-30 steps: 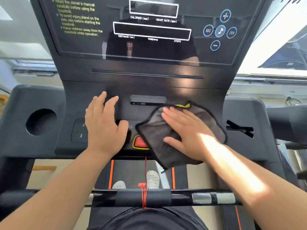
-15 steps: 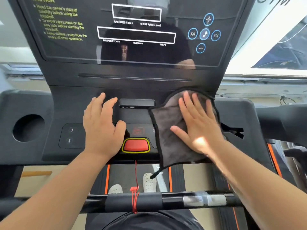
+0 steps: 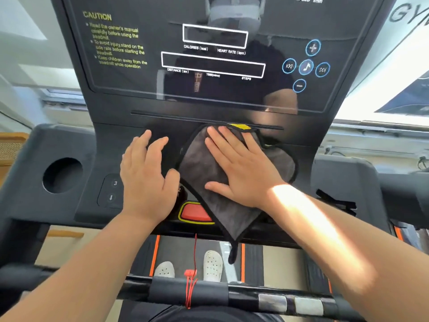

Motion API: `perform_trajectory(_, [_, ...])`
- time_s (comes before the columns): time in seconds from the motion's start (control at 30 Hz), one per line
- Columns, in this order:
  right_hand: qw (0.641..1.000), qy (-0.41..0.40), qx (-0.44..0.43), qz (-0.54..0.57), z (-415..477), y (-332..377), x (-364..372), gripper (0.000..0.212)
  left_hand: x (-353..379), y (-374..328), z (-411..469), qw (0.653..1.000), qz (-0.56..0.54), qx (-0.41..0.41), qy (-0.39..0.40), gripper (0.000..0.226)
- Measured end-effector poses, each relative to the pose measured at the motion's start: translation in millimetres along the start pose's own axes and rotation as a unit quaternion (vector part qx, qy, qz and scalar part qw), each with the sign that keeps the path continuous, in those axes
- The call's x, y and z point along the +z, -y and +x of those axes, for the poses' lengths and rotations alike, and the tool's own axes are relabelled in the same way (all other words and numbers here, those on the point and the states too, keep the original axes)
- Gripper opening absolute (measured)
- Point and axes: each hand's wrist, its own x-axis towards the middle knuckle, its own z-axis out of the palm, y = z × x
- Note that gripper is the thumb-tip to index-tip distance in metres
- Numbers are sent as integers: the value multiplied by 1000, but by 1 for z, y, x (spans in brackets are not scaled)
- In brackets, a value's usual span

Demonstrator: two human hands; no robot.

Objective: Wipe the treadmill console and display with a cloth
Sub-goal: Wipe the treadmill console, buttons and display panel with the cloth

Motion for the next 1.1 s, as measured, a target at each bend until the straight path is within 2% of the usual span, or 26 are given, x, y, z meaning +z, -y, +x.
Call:
perform_trajectory(0.2, [989,-23,148,-15,-49,-20,19,99,9,-3,3,1000,-12,6,16,61])
perform_trajectory(0.33, [985,-39,164,-26,-49,-30,13,99,16,-7,8,999,-19,21,17,63])
perform_trajectory(0.47, [990,-49,131,-4,-24,-23,-4,99,16,-10,12,999,-17,34,20,63])
perform_trajectory(0.7, [996,-85,-6,37,37,14,-22,94,5,-1,11,1000,-16,15,10,62])
perform_trajectory(0.83, [991,-103,-61,56,65,24,-26,79,0,5,19,991,-104,-85,6,54])
perform_trajectory(1.0, [980,-121,-96,127,86,32,-35,68,-6,9,29,947,-209,-236,-58,9])
perform_trajectory(1.1, [971,-184,-97,121,88,26,-40,59,-22,14,24,935,-250,-243,-70,15])
